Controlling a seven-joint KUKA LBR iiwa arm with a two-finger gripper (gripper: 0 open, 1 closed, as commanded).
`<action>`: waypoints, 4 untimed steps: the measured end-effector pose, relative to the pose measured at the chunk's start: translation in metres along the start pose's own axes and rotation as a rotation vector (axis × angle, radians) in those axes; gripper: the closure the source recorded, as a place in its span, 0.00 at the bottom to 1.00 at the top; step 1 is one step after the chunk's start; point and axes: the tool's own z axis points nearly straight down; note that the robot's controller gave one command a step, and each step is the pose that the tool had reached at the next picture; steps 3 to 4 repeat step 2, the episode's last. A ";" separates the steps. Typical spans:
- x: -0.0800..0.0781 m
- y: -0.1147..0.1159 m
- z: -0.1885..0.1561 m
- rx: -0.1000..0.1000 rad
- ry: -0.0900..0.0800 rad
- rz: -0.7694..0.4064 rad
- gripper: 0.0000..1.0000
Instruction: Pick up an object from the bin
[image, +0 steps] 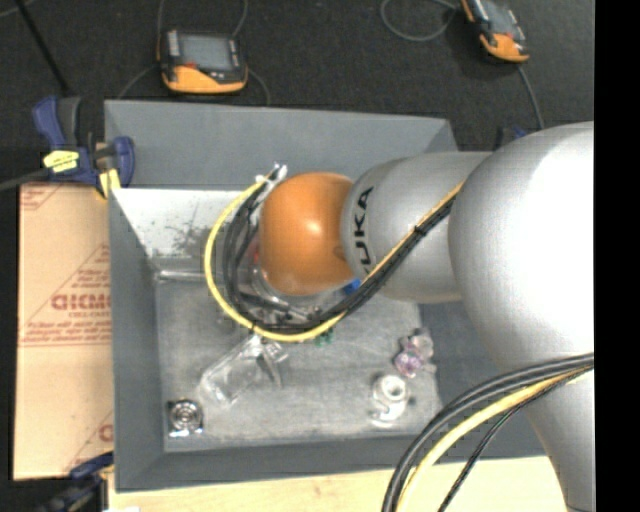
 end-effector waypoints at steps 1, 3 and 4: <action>-0.002 0.000 -0.003 0.000 -0.006 0.003 1.00; -0.012 0.045 -0.156 0.003 -0.021 0.053 1.00; -0.012 0.045 -0.156 0.003 -0.021 0.053 1.00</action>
Offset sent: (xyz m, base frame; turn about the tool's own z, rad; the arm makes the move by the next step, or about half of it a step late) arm 0.0000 0.0000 0.0000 0.0000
